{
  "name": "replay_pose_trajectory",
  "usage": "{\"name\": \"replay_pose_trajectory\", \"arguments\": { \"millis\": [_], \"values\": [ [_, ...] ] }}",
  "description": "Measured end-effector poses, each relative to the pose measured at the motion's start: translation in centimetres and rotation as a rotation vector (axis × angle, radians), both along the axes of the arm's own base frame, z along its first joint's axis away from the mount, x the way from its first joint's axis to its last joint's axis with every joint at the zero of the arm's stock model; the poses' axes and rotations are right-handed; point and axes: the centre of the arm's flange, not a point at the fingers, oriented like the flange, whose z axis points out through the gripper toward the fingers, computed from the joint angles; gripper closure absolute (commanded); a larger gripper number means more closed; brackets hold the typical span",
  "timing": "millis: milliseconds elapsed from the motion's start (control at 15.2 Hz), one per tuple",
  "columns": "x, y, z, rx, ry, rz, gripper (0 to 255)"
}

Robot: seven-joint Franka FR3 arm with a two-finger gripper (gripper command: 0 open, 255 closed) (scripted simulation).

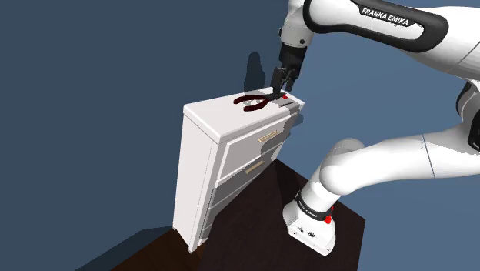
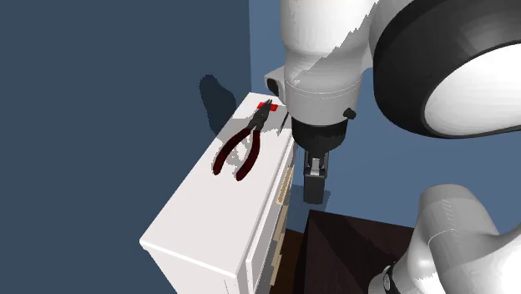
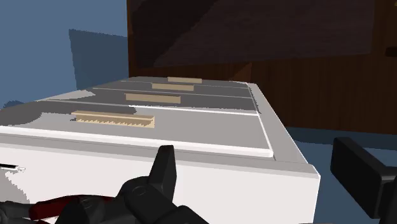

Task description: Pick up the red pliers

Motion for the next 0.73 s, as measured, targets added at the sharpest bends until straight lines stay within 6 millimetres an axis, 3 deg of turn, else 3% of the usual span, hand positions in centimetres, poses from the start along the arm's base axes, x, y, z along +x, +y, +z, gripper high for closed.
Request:
{"name": "replay_pose_trajectory", "arguments": {
  "millis": [198, 726],
  "values": [
    [0.0, -1.6, -0.4, 0.006, 0.000, 0.036, 0],
    [2.0, -11.3, -3.3, 0.045, 0.003, 0.286, 0]
  ]
}}
